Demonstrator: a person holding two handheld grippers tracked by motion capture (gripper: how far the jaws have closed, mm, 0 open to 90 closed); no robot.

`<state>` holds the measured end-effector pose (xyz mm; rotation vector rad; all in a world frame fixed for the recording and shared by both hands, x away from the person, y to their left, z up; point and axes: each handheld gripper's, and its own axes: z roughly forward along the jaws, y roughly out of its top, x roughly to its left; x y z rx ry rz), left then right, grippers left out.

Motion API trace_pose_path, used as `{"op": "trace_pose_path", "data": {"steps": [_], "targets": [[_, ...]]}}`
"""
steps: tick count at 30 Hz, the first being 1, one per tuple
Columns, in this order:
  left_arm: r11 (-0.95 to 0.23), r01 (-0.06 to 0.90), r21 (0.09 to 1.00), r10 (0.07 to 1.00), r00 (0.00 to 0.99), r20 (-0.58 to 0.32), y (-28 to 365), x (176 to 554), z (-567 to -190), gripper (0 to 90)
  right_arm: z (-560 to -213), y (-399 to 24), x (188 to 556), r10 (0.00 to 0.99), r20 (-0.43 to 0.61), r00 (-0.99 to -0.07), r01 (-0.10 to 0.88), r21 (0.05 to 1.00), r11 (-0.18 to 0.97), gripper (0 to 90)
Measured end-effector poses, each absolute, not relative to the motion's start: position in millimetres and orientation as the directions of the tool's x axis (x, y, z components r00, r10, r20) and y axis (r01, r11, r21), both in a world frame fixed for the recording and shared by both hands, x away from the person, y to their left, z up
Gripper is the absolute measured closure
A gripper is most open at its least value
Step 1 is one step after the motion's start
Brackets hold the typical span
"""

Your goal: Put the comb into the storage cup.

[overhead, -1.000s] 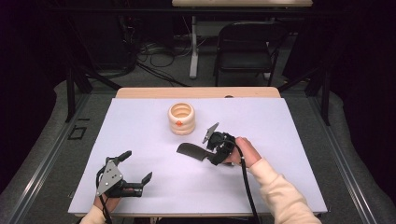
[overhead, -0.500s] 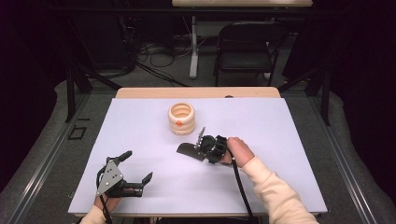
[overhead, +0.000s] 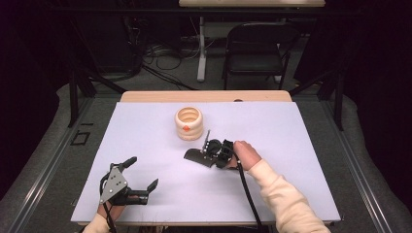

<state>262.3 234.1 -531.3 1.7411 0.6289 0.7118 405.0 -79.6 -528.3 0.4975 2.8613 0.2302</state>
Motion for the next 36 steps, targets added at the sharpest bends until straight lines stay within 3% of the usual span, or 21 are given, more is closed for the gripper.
{"op": "trace_pose_path", "data": {"steps": [10,36], "targets": [[-0.26,0.06,0.964,0.72,0.678,0.152,234,262,-531,0.1,-527,-82,407,0.368,-0.165,-0.915,0.334,0.202,0.921,72.1],[-0.259,0.061,0.964,0.722,0.675,0.151,235,261,-531,0.1,-507,-101,397,0.413,-0.119,-0.903,0.354,0.339,0.872,72.1]]}}
